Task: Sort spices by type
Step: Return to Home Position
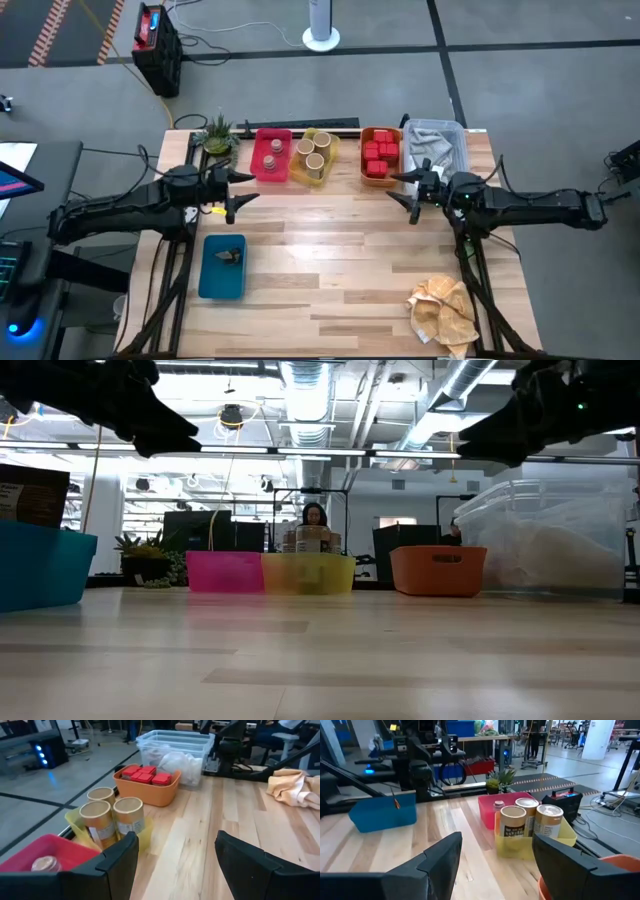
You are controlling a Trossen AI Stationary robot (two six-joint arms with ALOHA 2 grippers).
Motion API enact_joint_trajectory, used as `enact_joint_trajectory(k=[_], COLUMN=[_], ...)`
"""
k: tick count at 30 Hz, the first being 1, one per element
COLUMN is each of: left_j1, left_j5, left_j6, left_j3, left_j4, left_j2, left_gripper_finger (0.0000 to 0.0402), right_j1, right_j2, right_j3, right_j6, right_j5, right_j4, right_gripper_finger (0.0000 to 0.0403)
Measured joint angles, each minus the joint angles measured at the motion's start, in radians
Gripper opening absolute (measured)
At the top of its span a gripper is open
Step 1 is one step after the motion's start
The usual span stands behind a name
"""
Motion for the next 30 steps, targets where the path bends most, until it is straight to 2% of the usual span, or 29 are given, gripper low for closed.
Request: enact_joint_trajectory(k=[5,9,21,25,30], left_j1=[-0.094,-0.156,-0.303,-0.348,-0.394], left_j5=[-0.118,-0.166,-0.151,-0.112,-0.071], left_j6=[-0.023,-0.047,-0.065,-0.053,-0.048], left_j3=[0.0,-0.007,-0.242,-0.295,-0.331], left_j4=[-0.064,-0.062,0.24,0.328,0.353], left_j2=[-0.041,-0.048,-0.048,-0.055,-0.082], left_gripper_finger=[0.0249,0.0249,0.0249,0.0249,0.0249], right_j1=[-0.003,-0.003,-0.003,-0.003,-0.003], right_j2=[-0.102,-0.193,-0.494,-0.49,-0.496], right_j3=[-0.049,-0.079,-0.167,-0.185,-0.183], right_j6=[0.018,0.015,-0.012,0.005,0.059], right_j5=[-0.002,-0.001,-0.001,0.0,0.0], right_j4=[-0.025,-0.041,-0.151,-0.142,-0.143], right_gripper_finger=[0.0276,0.0276,0.0276,0.0276,0.0276])
